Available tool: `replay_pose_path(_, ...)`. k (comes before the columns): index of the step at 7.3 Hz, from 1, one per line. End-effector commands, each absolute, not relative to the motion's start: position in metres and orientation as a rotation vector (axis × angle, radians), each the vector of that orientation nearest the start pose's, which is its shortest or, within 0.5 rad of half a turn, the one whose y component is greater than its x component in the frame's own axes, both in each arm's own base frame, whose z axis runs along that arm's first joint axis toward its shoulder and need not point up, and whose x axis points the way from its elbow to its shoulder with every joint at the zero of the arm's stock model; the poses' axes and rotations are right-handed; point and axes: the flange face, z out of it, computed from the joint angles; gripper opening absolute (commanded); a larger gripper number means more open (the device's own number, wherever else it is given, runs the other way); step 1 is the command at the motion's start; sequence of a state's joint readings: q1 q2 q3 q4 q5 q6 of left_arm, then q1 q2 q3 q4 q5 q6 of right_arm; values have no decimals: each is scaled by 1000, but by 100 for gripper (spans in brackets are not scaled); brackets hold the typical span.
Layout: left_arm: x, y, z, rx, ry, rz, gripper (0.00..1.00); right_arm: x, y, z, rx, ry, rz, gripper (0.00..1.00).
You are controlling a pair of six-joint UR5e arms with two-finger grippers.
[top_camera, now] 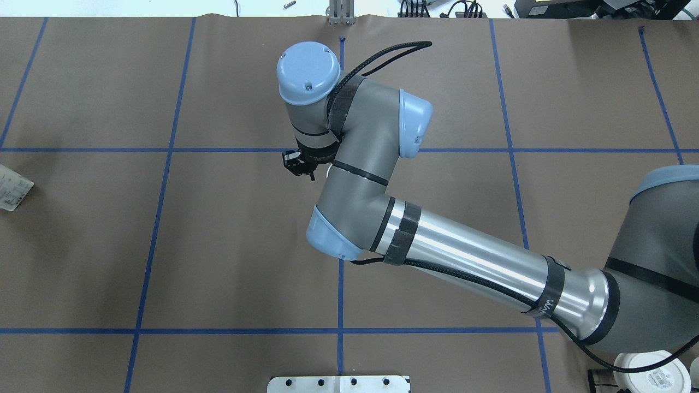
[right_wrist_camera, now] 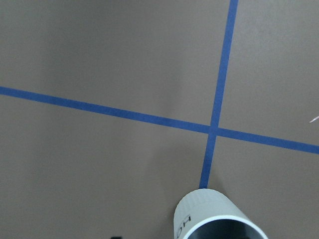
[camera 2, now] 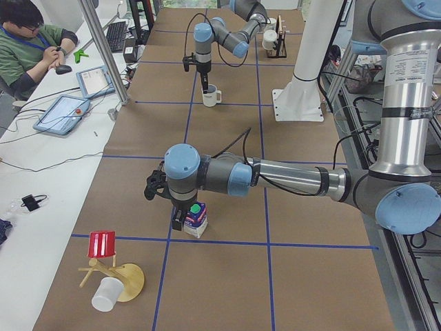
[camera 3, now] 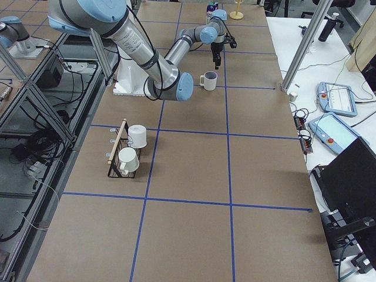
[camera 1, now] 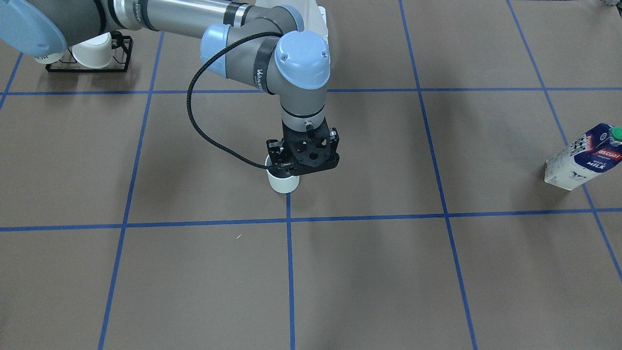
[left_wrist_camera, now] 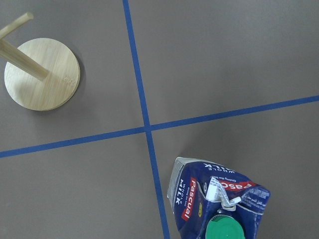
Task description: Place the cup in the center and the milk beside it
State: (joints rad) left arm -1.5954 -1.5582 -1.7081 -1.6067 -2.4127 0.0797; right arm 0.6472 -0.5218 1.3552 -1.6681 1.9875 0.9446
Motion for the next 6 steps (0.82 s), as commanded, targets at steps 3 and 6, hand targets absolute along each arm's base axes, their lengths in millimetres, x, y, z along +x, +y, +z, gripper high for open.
replay_pose_path(3,-70,-501,581,207,829,127,99,-308,-658,246,149,-837,-224,100)
replay_pose_path(6,-70,-503,570,257,827,146,99,-115,-618,447,128,-743,-215,100)
